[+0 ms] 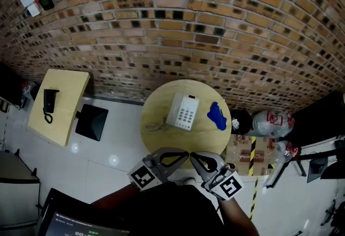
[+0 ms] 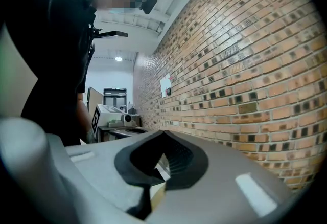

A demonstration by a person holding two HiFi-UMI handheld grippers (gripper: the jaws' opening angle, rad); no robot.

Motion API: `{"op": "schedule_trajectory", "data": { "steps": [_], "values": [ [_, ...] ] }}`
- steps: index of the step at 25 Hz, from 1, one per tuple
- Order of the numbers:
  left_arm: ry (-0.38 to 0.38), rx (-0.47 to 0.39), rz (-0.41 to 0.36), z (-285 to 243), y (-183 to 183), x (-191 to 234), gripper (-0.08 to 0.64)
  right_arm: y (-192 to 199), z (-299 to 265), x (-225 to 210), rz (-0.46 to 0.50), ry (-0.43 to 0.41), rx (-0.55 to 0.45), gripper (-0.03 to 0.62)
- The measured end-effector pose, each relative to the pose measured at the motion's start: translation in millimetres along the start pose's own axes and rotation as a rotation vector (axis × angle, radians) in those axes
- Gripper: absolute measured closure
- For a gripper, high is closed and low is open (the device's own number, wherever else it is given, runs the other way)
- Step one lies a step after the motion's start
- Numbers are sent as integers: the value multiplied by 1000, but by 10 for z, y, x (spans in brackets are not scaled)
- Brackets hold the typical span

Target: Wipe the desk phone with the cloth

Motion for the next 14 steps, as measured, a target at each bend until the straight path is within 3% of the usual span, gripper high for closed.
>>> {"op": "schedule_trajectory", "data": {
  "steps": [14],
  "values": [
    [18, 3, -14, -114, -79, 62, 560, -3, 5, -130, 9, 5, -16, 592]
  ]
}}
Point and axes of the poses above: the fingertips, and each gripper's own axes: z backward along the fingers, x to its left, y out of its underside, the point moved 9 cm from there along z, backward along the fingers, and after that the axes turned 9 degrees about z, right-handed, at the moved point
